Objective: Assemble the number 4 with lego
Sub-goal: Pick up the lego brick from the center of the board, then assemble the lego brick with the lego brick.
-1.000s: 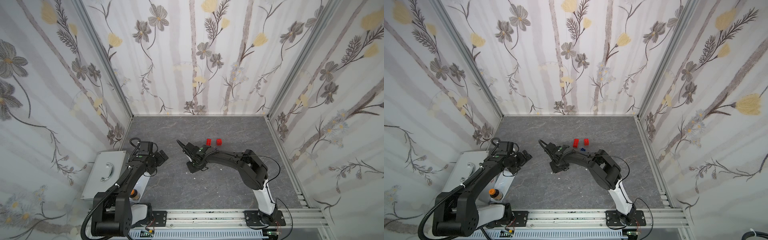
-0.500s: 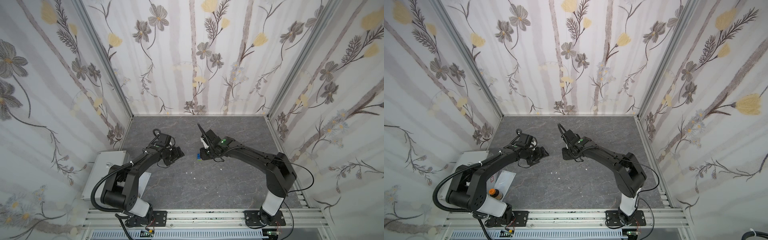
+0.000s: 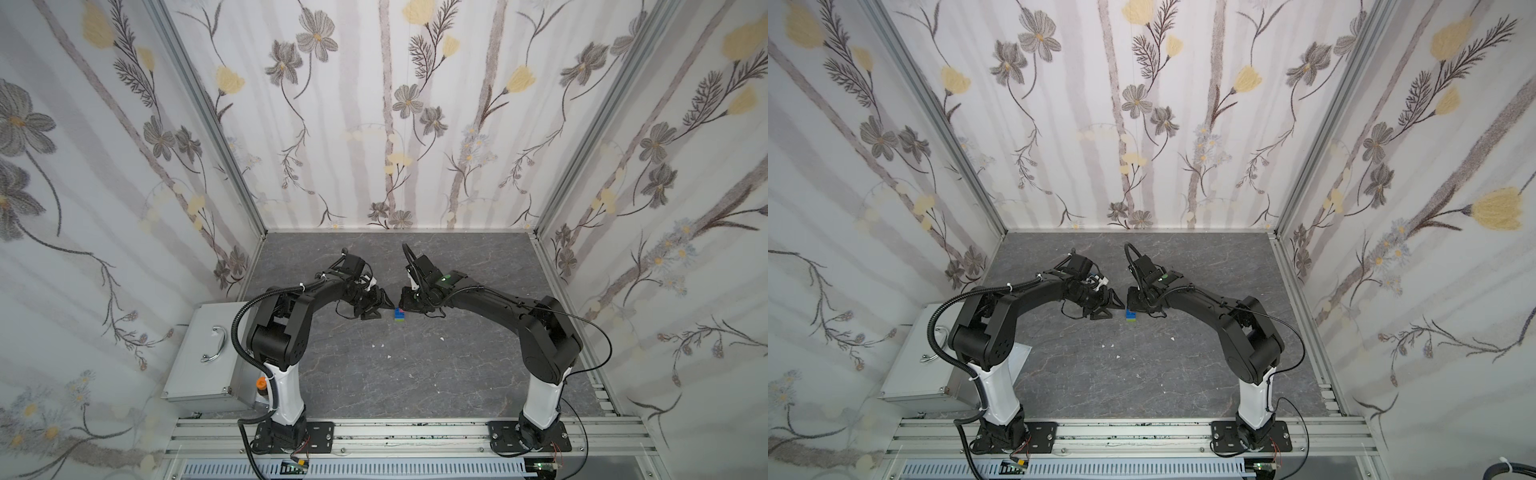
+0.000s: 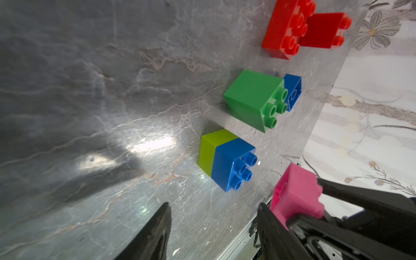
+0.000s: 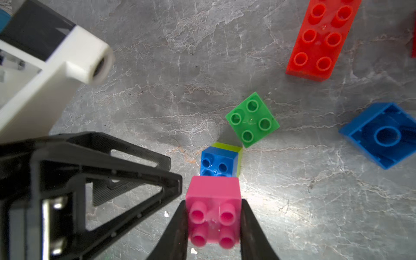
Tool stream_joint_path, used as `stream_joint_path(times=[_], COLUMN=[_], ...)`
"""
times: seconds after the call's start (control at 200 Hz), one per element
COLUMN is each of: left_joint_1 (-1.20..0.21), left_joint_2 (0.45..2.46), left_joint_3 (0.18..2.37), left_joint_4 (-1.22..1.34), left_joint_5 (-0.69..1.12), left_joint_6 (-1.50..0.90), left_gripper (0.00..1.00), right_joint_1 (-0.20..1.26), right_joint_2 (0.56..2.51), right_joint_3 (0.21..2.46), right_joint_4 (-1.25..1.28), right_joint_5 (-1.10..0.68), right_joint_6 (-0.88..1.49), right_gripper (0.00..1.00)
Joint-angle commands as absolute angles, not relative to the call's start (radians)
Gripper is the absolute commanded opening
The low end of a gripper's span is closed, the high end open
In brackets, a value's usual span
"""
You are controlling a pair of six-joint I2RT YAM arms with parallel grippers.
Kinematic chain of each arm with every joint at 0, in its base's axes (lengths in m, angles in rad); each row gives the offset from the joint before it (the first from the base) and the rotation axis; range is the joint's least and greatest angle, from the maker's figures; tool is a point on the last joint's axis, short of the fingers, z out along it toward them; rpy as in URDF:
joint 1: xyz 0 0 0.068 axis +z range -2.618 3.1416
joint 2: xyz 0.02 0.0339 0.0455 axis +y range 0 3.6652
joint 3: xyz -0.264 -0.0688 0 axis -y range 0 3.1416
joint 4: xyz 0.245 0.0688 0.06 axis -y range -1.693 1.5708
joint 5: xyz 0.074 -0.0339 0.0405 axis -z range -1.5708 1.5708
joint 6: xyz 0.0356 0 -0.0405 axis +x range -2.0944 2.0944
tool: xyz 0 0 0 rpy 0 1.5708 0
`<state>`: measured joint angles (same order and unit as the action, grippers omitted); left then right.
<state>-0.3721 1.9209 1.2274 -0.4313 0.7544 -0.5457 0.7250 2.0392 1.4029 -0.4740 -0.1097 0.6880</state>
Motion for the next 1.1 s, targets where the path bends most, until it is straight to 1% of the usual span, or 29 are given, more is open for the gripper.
stream_joint_path(times=[0.0,0.33,0.659,1.094], left_joint_1=[-0.376,-0.374,-0.373,-0.373], left_joint_2=[1.936,1.956,1.977,1.981], left_joint_3=[1.245,1.252,1.239,1.231], left_joint_4=[-0.44,-0.472,-0.445,-0.439], left_joint_5=[0.778,0.708,0.732,0.736], left_joint_6=[-0.533,-0.534,-0.556,-0.561], left_gripper=[0.62,0.62,0.63,0.64], right_joint_1=[0.718,0.715,0.73,0.736], right_joint_2=[2.057,2.086,2.098,2.137], right_joint_3=[1.422,1.448,1.451,1.474], right_joint_4=[-0.459,-0.498,-0.517,-0.539], right_joint_5=[-0.1,-0.104,-0.11,-0.073], right_joint_6=[0.71,0.692,0.692,0.693], right_gripper=[0.0,0.0,0.0,0.0])
